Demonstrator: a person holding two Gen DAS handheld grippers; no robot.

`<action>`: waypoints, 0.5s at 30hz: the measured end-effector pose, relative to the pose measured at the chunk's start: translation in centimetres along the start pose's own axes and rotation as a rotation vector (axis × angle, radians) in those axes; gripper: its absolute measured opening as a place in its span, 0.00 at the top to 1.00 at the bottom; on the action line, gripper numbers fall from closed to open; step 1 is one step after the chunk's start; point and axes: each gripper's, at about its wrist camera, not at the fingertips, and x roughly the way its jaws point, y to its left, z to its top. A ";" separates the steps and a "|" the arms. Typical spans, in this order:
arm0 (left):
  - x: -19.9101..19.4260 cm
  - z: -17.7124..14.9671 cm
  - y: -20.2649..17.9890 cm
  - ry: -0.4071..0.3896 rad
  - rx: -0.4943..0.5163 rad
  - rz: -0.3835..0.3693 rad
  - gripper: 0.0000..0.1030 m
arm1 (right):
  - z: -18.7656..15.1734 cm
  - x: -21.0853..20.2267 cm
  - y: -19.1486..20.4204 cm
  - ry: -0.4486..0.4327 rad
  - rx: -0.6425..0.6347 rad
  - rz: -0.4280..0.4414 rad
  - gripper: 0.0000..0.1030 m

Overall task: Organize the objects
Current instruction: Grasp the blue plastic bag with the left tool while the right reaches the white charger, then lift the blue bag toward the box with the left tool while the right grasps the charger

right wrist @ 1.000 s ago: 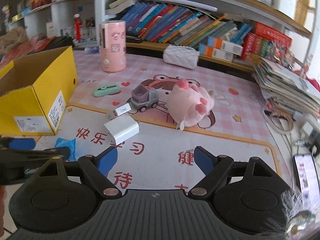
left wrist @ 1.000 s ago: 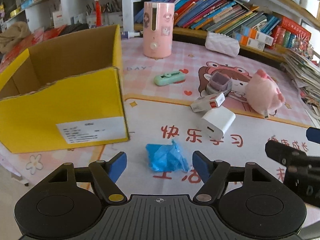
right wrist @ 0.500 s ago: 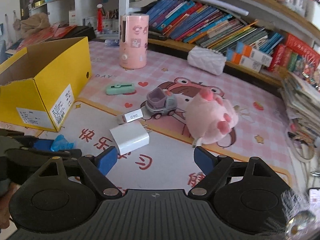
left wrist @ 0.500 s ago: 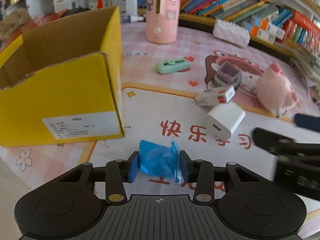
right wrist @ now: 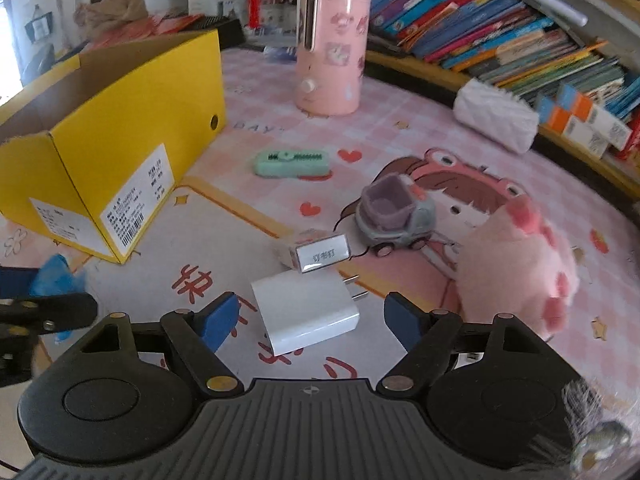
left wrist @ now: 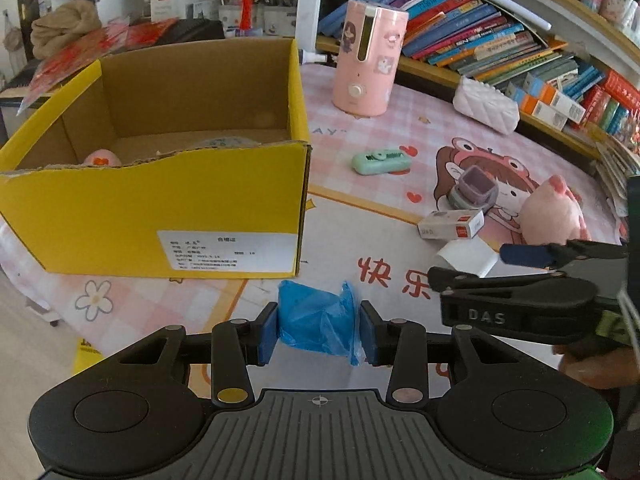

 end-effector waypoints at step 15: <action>-1.1 0.4 1.1 -0.041 -0.017 -0.027 0.62 | 0.1 0.0 -0.6 0.075 0.107 0.013 0.47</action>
